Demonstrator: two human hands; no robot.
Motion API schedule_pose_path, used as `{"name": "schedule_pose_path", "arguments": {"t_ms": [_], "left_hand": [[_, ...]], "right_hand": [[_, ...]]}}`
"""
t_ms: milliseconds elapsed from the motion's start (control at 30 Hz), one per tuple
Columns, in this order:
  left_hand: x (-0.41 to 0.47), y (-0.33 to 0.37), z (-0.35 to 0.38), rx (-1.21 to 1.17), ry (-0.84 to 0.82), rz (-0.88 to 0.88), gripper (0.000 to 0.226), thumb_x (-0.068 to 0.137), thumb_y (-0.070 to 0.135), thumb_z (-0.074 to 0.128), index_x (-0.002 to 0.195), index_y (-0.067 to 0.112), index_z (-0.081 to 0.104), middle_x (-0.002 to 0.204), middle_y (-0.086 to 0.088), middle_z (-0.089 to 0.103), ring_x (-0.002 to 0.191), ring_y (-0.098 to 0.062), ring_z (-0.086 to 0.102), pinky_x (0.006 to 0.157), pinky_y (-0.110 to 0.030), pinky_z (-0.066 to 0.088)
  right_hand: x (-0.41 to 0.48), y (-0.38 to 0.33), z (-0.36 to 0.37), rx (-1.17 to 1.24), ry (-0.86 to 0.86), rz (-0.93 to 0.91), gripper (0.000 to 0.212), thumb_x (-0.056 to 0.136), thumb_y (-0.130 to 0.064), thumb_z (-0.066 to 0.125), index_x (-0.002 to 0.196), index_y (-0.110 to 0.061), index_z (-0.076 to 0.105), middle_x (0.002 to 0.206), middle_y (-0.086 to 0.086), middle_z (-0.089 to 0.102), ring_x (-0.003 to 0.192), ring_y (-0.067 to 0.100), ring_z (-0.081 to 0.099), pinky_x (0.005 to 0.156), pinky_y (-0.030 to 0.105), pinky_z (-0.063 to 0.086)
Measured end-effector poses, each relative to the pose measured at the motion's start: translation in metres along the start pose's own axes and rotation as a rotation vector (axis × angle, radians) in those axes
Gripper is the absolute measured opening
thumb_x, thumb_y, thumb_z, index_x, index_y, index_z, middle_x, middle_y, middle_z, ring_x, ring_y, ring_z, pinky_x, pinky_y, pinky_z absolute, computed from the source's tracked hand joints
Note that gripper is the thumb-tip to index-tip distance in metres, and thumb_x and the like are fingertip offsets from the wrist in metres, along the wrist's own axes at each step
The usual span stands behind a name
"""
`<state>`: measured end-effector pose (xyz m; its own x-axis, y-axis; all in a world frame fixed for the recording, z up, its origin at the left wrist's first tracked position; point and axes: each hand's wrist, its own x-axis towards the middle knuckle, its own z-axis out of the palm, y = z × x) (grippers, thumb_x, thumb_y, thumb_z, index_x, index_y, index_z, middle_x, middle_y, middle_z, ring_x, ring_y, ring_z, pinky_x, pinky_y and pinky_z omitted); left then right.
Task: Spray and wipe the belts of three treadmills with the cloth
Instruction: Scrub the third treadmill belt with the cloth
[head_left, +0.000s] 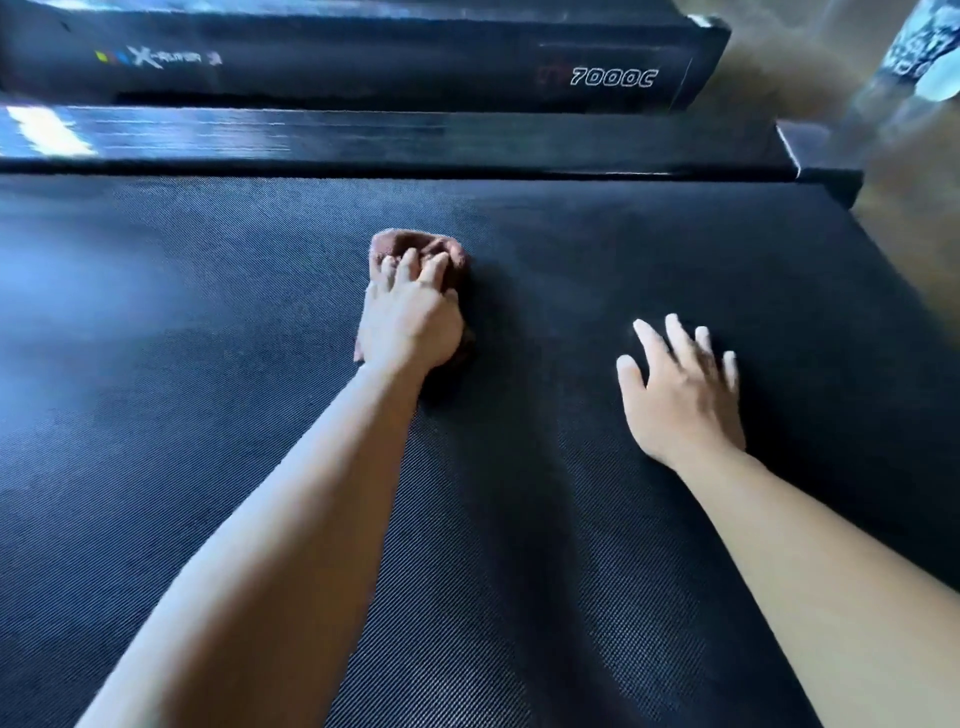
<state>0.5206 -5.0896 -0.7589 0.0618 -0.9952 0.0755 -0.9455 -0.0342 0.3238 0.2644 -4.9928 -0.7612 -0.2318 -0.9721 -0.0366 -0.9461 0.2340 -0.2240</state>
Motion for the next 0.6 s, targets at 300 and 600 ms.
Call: {"name": "schedule_pose_path", "arguments": {"t_ms": [300, 600], "left_hand": [[-0.054, 0.081, 0.027, -0.021, -0.058, 0.273, 0.053, 0.099, 0.04, 0.043, 0.151, 0.034, 0.034, 0.164, -0.002, 0.025, 0.153, -0.024, 0.015, 0.124, -0.039, 0.011], [-0.09, -0.048, -0.02, -0.023, -0.017, 0.153, 0.053, 0.097, 0.04, 0.047, 0.149, 0.027, 0.043, 0.16, -0.006, 0.034, 0.151, -0.025, 0.022, 0.124, -0.037, 0.014]], "right_hand": [[0.004, 0.001, 0.005, -0.016, 0.007, 0.002, 0.051, 0.104, -0.044, 0.022, 0.155, -0.036, 0.02, 0.166, -0.005, 0.006, 0.152, 0.024, -0.001, 0.122, 0.05, -0.001], [0.004, -0.002, 0.006, -0.017, 0.019, 0.007, 0.053, 0.102, -0.047, 0.02, 0.154, -0.037, 0.02, 0.166, -0.004, 0.008, 0.152, 0.023, 0.001, 0.122, 0.05, -0.001]]}}
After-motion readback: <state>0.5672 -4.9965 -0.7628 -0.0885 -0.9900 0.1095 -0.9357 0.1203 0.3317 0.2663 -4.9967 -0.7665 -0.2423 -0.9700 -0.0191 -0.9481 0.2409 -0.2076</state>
